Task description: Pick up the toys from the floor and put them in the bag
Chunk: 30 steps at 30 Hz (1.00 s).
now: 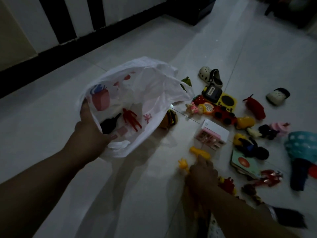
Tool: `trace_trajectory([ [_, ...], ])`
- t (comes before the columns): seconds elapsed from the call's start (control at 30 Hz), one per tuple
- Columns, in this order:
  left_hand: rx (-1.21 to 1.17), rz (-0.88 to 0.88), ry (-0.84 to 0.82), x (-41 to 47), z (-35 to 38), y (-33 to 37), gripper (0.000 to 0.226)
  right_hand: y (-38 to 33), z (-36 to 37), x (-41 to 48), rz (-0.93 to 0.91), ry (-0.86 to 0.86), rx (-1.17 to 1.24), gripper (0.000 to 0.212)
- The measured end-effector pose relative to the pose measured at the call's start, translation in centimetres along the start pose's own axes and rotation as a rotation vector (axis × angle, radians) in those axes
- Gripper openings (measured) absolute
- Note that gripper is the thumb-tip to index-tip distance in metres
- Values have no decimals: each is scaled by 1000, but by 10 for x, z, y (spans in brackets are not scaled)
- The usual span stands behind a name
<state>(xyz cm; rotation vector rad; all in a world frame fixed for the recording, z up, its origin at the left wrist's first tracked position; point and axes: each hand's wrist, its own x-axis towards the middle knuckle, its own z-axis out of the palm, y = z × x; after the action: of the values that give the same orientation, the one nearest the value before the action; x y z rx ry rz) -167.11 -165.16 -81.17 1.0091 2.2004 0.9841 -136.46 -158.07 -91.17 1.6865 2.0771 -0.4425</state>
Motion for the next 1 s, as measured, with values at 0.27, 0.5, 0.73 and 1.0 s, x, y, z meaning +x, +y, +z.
trace_trajectory([
  [0.27,-10,1,10,4,-1,1,113,-12,-63,-4,-112,253,587,25],
  [0.5,10,-42,1,7,-1,5,117,-36,-172,-30,-131,263,1040,30],
  [0.73,-22,-38,-4,-2,-6,15,114,-114,-198,12,12,-240,1421,33],
  [1.0,-37,-17,-22,-3,-7,20,125,-165,-201,24,-160,-171,1360,31],
])
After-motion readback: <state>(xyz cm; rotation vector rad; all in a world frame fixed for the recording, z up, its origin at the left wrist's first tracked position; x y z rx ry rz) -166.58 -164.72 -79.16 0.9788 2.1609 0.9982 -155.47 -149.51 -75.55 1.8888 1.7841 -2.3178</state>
